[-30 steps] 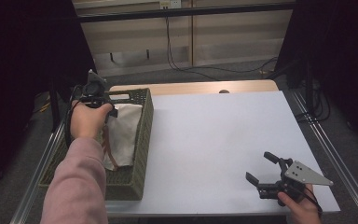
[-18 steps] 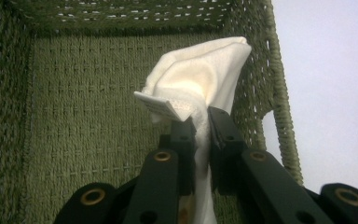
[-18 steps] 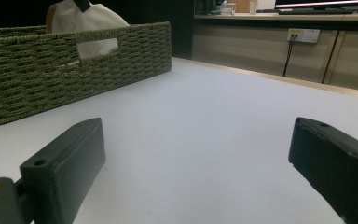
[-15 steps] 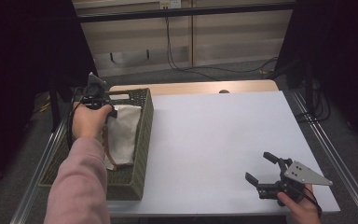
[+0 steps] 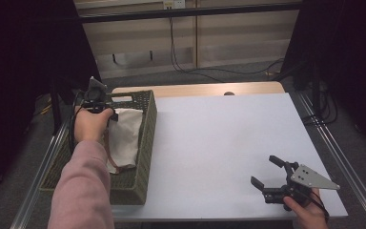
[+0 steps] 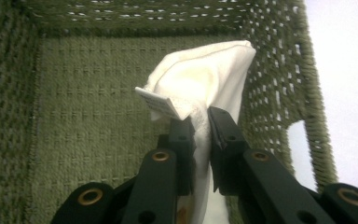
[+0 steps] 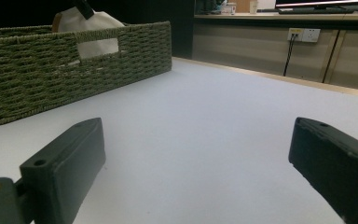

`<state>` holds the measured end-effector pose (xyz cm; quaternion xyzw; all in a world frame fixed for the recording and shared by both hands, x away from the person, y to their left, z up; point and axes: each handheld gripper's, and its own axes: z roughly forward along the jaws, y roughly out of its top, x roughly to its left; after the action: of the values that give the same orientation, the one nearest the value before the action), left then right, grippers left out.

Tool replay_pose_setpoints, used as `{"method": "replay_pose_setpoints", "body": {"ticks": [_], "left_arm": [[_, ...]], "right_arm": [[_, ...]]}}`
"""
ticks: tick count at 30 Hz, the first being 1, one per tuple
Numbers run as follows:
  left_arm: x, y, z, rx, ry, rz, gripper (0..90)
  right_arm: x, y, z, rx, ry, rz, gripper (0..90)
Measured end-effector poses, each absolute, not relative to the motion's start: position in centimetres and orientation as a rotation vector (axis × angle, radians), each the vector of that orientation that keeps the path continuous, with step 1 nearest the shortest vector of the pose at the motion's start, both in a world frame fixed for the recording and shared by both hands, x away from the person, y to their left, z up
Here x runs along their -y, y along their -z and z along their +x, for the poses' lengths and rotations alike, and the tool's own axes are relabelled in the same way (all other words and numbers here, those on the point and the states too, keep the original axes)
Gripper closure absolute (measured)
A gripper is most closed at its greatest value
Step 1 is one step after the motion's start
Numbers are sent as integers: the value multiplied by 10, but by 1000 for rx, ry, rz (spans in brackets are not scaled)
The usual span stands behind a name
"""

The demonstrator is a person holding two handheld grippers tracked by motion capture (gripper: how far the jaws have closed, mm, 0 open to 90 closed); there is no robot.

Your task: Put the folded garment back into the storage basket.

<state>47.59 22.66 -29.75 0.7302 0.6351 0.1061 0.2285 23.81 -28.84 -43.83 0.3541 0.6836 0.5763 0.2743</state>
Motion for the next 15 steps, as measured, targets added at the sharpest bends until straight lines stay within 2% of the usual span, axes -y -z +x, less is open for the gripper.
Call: {"method": "replay_pose_setpoints", "body": {"ticks": [11, 15], "left_arm": [[-233, 309, 484, -1773, -352, 1994, 789], [-238, 311, 488, -1735, -365, 2037, 780]], "right_arm": [[284, 438, 237, -1818, -1590, 1008, 31], [283, 439, 237, -1819, -1591, 1009, 32]]}}
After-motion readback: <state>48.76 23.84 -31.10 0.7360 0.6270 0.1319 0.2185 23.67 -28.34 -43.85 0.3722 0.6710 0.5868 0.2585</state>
